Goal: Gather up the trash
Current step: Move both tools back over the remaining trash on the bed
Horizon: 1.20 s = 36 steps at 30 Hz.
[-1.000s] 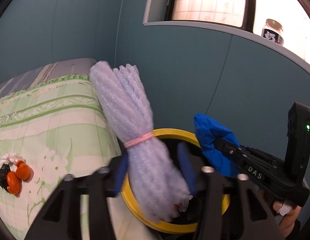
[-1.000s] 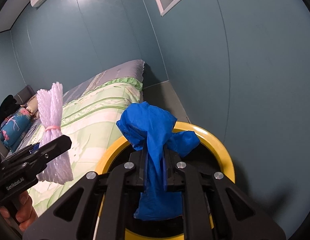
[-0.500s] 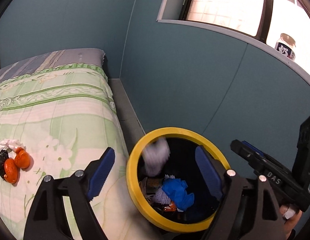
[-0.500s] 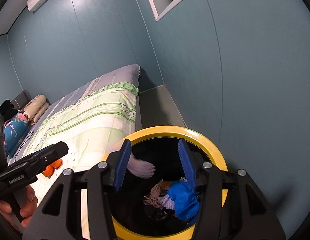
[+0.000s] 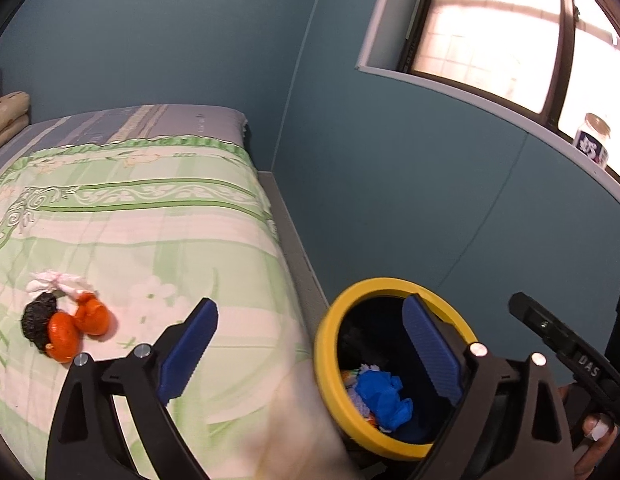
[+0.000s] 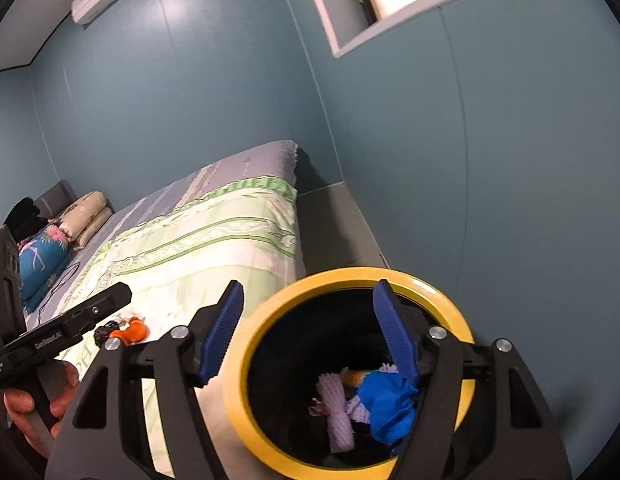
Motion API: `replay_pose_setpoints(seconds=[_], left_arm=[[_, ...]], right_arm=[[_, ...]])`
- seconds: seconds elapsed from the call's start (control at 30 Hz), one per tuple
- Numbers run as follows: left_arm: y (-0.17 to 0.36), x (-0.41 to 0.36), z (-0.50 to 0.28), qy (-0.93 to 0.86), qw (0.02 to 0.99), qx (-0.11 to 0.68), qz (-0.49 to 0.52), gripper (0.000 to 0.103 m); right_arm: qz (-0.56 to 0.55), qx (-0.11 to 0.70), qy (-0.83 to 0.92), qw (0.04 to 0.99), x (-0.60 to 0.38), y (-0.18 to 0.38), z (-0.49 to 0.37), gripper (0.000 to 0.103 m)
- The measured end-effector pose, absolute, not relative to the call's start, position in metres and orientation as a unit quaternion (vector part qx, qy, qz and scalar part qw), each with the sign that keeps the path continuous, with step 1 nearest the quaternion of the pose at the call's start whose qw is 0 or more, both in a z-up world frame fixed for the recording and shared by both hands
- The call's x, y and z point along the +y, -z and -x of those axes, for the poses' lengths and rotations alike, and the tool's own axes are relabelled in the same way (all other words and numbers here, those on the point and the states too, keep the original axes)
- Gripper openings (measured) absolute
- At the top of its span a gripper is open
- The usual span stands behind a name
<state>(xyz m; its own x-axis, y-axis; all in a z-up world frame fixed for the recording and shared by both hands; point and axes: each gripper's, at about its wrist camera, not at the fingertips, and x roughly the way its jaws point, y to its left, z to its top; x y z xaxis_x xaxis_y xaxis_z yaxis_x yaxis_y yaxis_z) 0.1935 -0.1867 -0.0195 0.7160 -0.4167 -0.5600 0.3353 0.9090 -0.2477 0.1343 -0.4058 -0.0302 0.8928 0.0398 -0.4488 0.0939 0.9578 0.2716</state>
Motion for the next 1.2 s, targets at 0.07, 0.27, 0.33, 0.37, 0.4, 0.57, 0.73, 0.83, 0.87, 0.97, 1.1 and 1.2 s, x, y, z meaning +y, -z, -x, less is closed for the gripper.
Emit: replay_pose_setpoints(seconds=[0.07, 0.27, 0.33, 0.37, 0.4, 0.57, 0.73, 0.83, 0.87, 0.97, 1.1, 1.2], left_arm=[[0.019, -0.173, -0.194, 0.192, 0.927, 0.316, 0.067, 0.090], [0.021, -0.133, -0.199, 0.155, 0.931, 0.323, 0.076, 0.091], [0.024, -0.118, -0.200, 0.143, 0.931, 0.327, 0.081, 0.091], [0.024, -0.111, -0.202, 0.136, 0.931, 0.328, 0.082, 0.091], [0.026, -0.104, -0.202, 0.129, 0.932, 0.329, 0.083, 0.091], [0.035, -0.067, -0.213, 0.091, 0.932, 0.342, 0.077, 0.091], [0.049, -0.028, -0.224, 0.052, 0.930, 0.355, 0.078, 0.091], [0.063, -0.004, -0.234, 0.027, 0.925, 0.371, 0.079, 0.091], [0.068, 0.004, -0.237, 0.021, 0.923, 0.377, 0.080, 0.091], [0.083, 0.027, -0.246, 0.000, 0.917, 0.389, 0.084, 0.091], [0.101, 0.053, -0.256, -0.021, 0.910, 0.403, 0.094, 0.091], [0.118, 0.071, -0.265, -0.038, 0.904, 0.414, 0.097, 0.091]], right_arm=[[-0.138, 0.230, 0.006, 0.963, -0.398, 0.026, -0.133, 0.067], [-0.118, 0.228, -0.021, 0.966, -0.369, 0.013, -0.138, 0.071], [-0.110, 0.230, -0.030, 0.966, -0.359, 0.011, -0.141, 0.071], [-0.108, 0.231, -0.034, 0.966, -0.356, 0.010, -0.143, 0.071], [-0.104, 0.232, -0.041, 0.966, -0.351, 0.010, -0.145, 0.071], [-0.084, 0.242, -0.083, 0.963, -0.320, 0.010, -0.158, 0.076], [-0.068, 0.263, -0.129, 0.954, -0.283, 0.013, -0.181, 0.076], [-0.063, 0.275, -0.149, 0.948, -0.262, 0.017, -0.192, 0.077], [-0.062, 0.280, -0.156, 0.945, -0.254, 0.019, -0.197, 0.077], [-0.060, 0.299, -0.178, 0.936, -0.230, 0.029, -0.216, 0.077], [-0.053, 0.324, -0.188, 0.926, -0.203, 0.045, -0.238, 0.078], [-0.054, 0.340, -0.191, 0.919, -0.186, 0.058, -0.258, 0.081]])
